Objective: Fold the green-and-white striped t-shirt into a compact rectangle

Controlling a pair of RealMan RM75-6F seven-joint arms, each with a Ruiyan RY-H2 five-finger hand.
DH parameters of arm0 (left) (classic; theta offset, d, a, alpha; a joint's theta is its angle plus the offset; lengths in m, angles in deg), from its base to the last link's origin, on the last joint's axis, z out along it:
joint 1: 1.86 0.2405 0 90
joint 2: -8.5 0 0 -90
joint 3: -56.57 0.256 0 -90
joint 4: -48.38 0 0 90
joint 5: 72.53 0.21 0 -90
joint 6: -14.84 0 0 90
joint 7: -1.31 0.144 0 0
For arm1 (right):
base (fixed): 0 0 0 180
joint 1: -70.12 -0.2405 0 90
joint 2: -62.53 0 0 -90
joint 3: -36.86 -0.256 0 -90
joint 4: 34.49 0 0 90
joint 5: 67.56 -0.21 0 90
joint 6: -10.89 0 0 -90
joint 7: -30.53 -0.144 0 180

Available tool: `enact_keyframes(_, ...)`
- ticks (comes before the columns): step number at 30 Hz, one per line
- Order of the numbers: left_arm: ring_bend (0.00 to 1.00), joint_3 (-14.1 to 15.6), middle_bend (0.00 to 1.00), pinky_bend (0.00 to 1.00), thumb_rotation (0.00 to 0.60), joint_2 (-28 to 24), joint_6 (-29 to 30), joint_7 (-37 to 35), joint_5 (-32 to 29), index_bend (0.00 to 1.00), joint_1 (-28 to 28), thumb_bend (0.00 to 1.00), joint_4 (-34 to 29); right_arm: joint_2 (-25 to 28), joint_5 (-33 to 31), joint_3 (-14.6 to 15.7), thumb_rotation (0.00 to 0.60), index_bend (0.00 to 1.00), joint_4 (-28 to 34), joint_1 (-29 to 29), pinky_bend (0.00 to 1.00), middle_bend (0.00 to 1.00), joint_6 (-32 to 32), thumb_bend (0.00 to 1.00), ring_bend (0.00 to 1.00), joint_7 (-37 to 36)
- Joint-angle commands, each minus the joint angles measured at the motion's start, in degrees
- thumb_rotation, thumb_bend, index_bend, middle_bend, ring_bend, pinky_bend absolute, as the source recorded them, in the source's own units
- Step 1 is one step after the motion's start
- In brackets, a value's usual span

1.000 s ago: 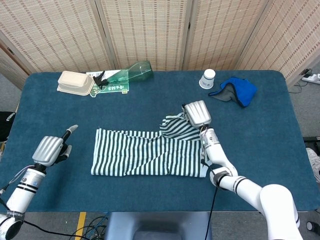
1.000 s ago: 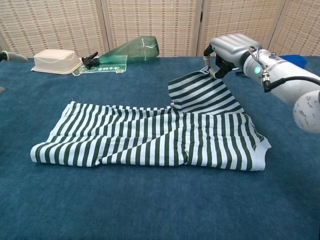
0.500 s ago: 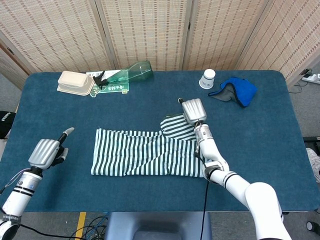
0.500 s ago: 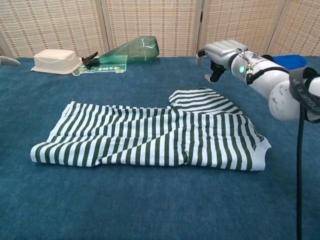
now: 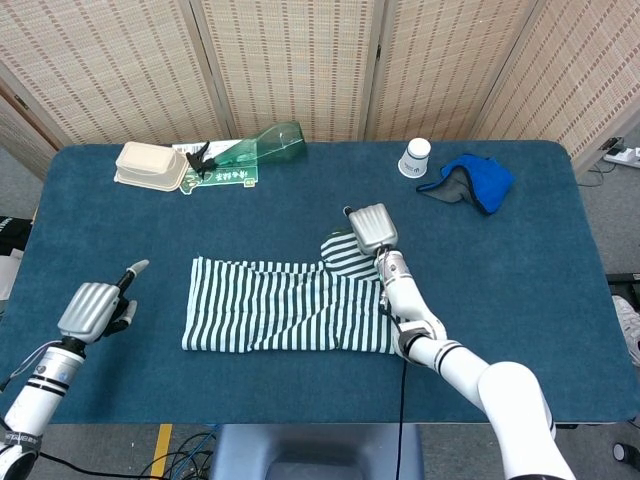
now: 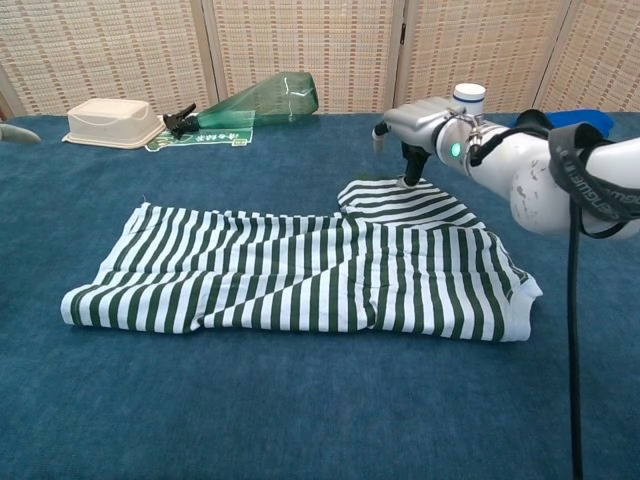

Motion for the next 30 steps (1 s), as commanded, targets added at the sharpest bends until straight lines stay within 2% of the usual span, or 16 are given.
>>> enact_keyframes(1, 0.90, 0.1, 0.94, 0.98, 0.600, 0.0, 0.0, -0.2, 0.1, 0.10, 0.1, 0.66, 0.1, -1.2, -0.8, 0.0, 0.600, 0.30, -1.6, -1.1, 1.00, 0.96, -1.4, 0.27, 0.99, 0.8)
enact_keyframes(11, 0.90, 0.5, 0.94, 0.98, 0.600, -0.2, 0.1, -1.8, 0.1, 0.10, 1.2, 0.66, 1.2, -4.9, -2.2, -0.2, 0.600, 0.32, -8.3, -4.6, 1.00, 0.96, -5.9, 0.32, 0.99, 0.6)
enact_keyframes(21, 0.90, 0.8, 0.94, 0.98, 0.600, -0.1, -0.3, -2.8, 0.2, 0.10, 1.7, 0.66, 2.1, -6.2, -2.0, -0.6, 0.600, 0.32, -12.6, -7.3, 1.00, 0.96, -8.7, 0.44, 0.99, -1.4)
enact_keyframes(30, 0.90, 0.9, 0.94, 0.98, 0.600, -0.1, -0.7, -2.9, -0.1, 0.10, 2.1, 0.66, 2.4, -8.3, -2.0, -0.7, 0.600, 0.35, -17.1, -9.2, 1.00, 0.96, -11.8, 0.45, 0.99, -1.7)
